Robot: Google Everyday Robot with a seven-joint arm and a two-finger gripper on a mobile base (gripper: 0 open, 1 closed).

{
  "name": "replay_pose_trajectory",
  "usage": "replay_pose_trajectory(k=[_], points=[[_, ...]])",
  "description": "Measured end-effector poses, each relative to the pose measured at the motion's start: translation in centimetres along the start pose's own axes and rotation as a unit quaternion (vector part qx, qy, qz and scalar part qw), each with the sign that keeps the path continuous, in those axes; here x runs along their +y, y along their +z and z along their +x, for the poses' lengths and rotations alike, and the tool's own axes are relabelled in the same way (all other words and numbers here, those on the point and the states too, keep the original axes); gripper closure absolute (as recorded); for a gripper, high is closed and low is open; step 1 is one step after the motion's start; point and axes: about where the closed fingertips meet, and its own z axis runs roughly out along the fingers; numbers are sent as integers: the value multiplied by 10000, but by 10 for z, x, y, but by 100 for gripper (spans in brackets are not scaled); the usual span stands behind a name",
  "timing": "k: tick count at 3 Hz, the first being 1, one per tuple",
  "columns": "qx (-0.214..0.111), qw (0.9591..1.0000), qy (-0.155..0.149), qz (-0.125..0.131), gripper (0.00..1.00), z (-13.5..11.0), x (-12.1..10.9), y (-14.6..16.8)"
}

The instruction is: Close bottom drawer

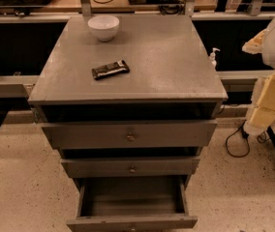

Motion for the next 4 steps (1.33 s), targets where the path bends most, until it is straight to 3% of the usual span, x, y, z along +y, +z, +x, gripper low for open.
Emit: replay_pose_trajectory(k=[1,2,3,4], points=[[0,10000,0,0,0,0,0,0],[-119,9997,8,-196,0,-4,-5,19],[-749,9971,-26,-165,0,-38,39,33],[-1563,9863,-224,-474,0,-62,88,88]])
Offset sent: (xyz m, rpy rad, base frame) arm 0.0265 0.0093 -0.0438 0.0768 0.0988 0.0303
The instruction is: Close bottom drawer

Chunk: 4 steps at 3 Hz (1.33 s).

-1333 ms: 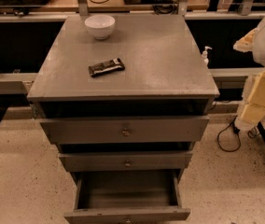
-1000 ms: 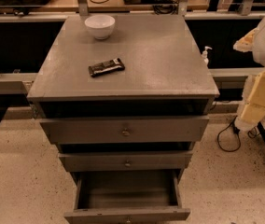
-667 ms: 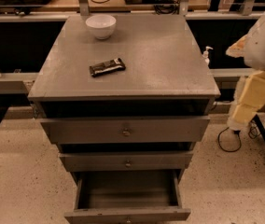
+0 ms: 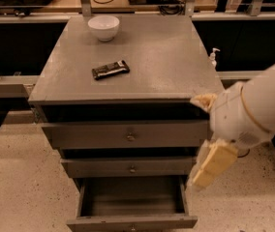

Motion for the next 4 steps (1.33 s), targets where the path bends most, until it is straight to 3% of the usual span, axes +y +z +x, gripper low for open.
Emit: replay_pose_trajectory(k=[1,2,3,4], points=[[-327,9994,-94,12,0,-5,18,21],[-502,9979,-386,110,0,-1,8,35],[-865,9931,-776,171,0,20,6,81],[-965,9883,-1172,130,0,61,14,137]])
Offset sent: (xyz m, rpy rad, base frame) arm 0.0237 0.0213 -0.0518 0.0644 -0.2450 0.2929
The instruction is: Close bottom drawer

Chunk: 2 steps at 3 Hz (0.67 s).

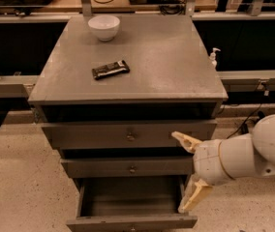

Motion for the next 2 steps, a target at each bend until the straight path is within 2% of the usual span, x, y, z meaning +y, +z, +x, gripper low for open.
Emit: replay_pose_trajectory(k=[1,2], points=[[509,9976,-400,-261,0,49,24,31],[777,9913,-927,-520,0,54,23,46]])
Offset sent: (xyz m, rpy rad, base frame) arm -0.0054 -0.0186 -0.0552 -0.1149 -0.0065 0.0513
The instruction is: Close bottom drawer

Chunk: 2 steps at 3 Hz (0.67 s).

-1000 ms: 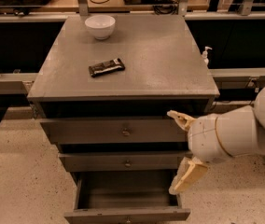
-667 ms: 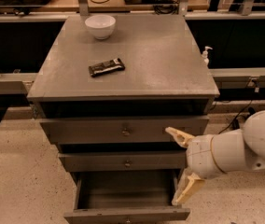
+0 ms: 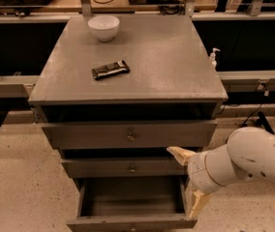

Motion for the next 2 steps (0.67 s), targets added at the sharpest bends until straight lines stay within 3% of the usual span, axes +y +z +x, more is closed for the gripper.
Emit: replay_pose_trajectory(k=[1,2], points=[[-195,9998,-39,-32,0,-2,-1,1],[-821,9962,-173,-239,0,-14,-7,35]])
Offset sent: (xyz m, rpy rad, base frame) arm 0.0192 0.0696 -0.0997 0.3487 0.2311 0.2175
